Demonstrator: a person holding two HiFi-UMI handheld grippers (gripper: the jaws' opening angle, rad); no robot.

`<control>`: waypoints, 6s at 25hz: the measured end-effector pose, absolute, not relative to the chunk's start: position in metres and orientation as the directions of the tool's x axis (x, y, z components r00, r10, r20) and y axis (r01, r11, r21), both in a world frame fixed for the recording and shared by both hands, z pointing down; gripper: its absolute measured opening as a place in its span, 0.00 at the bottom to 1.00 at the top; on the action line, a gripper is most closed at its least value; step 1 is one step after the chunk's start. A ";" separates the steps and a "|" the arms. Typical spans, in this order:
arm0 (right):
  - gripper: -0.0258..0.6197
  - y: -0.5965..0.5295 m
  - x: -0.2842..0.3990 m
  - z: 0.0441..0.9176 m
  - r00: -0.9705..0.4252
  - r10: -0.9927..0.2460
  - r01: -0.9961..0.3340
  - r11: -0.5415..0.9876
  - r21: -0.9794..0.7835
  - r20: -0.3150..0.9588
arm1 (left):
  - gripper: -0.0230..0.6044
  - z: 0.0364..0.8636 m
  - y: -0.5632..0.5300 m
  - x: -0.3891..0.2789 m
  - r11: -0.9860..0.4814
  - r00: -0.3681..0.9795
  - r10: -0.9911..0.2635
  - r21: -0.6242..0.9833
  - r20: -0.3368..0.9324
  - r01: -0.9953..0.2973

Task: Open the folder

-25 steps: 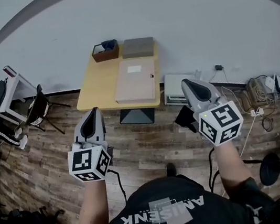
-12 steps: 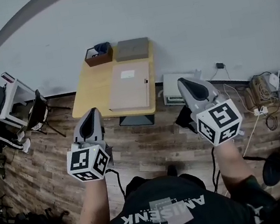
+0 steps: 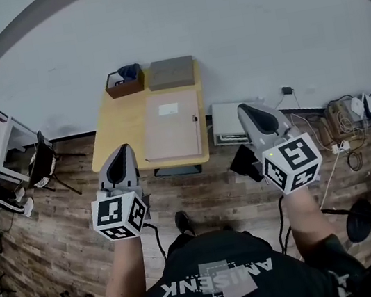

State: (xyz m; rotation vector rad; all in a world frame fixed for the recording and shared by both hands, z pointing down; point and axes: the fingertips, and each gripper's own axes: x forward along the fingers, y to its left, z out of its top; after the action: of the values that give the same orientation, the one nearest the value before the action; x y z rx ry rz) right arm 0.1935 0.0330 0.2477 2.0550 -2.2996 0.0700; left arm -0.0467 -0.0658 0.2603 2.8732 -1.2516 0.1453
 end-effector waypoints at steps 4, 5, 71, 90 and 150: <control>0.05 0.005 0.183 0.243 -0.080 -0.995 -0.997 0.081 0.008 0.064 | 0.04 0.258 -0.099 -0.051 -0.719 0.715 -0.695 -0.055 0.076 -0.693; 0.05 -0.002 0.182 0.243 -0.066 -0.996 -0.998 0.066 0.009 0.065 | 0.04 0.257 -0.108 -0.051 -0.732 0.728 -0.681 -0.051 0.075 -0.679; 0.52 -0.157 0.251 0.566 -0.366 -0.740 -0.839 0.000 -0.545 0.564 | 0.44 0.546 -0.165 -0.006 -0.881 0.548 -0.470 -0.330 0.692 -0.340; 0.52 -0.197 0.228 0.641 -0.498 -0.625 -0.757 -0.026 -0.653 0.602 | 0.44 0.605 -0.173 0.009 -0.895 0.468 -0.442 -0.343 0.765 -0.285; 0.55 -0.201 0.228 0.657 -0.616 -0.557 -0.656 -0.027 -0.754 0.557 | 0.26 0.577 -0.174 0.021 -0.780 0.556 -0.591 -0.590 0.584 -0.209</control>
State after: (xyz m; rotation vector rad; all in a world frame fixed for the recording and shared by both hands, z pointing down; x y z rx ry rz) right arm 0.2276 -0.2014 0.6573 1.3323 -2.1279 1.7394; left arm 0.0214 -0.1736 0.5775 3.1613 -0.8746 1.5169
